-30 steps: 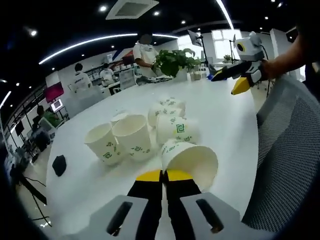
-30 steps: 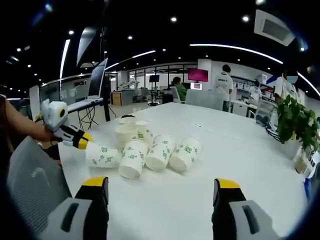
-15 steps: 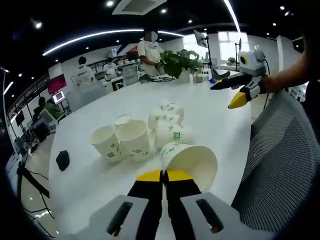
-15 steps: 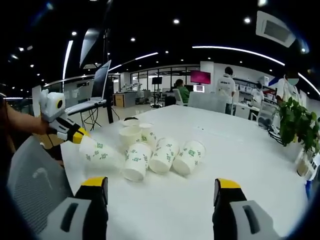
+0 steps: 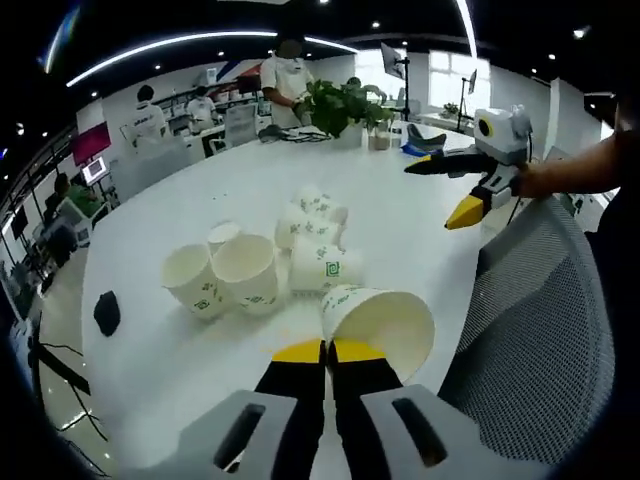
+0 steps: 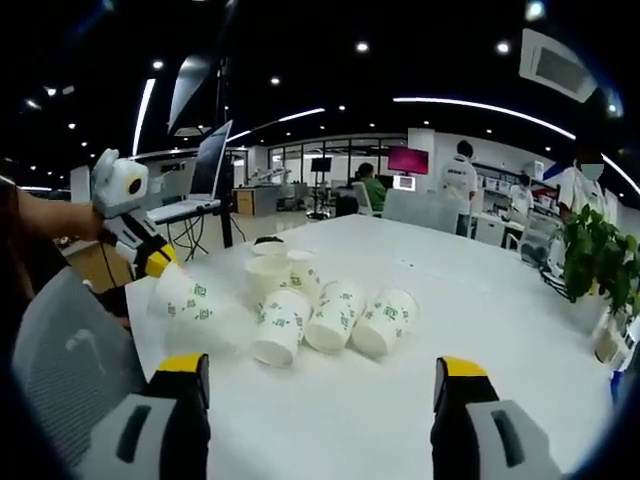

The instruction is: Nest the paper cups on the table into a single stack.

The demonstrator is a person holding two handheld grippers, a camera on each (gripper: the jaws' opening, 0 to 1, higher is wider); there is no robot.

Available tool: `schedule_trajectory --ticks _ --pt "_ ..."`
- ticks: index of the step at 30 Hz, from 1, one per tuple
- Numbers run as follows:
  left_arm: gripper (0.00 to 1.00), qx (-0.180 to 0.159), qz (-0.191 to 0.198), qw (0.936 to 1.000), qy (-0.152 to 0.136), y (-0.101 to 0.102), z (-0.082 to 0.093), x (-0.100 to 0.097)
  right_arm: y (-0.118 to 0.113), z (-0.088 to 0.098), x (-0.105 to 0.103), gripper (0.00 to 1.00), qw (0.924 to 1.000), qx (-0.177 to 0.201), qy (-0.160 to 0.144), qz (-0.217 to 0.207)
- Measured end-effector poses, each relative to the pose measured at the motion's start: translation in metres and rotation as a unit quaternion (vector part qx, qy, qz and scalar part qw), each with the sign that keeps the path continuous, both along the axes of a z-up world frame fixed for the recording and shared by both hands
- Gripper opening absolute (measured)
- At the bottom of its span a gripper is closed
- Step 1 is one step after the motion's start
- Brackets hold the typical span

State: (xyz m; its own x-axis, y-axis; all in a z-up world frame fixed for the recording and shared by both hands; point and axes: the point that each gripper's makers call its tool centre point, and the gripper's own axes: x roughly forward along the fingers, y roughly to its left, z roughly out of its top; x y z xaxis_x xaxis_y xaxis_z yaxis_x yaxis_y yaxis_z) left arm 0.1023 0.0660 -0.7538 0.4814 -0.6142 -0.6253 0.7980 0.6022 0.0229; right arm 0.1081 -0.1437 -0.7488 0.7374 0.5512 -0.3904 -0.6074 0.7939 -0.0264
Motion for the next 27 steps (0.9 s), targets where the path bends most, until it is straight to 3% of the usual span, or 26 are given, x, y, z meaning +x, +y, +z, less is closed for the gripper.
schedule_trajectory --ticks 12,18,24,27 --pt "0.0 0.052 -0.043 0.997 0.037 -0.004 -0.007 -0.001 0.0 0.004 0.001 0.95 1.0 0.005 -0.006 -0.005" --pt "0.0 0.101 -0.07 0.9905 0.061 -0.002 -0.015 0.001 -0.004 0.004 0.003 0.94 0.9999 0.0 -0.01 -0.01" --pt "0.0 0.107 -0.074 0.9883 0.079 -0.008 -0.017 0.006 -0.004 0.005 0.003 0.93 0.9999 0.0 -0.01 -0.013" --pt "0.0 0.126 -0.082 0.9846 0.089 -0.009 -0.019 0.006 -0.003 0.005 0.003 0.93 0.9999 -0.002 -0.01 -0.013"
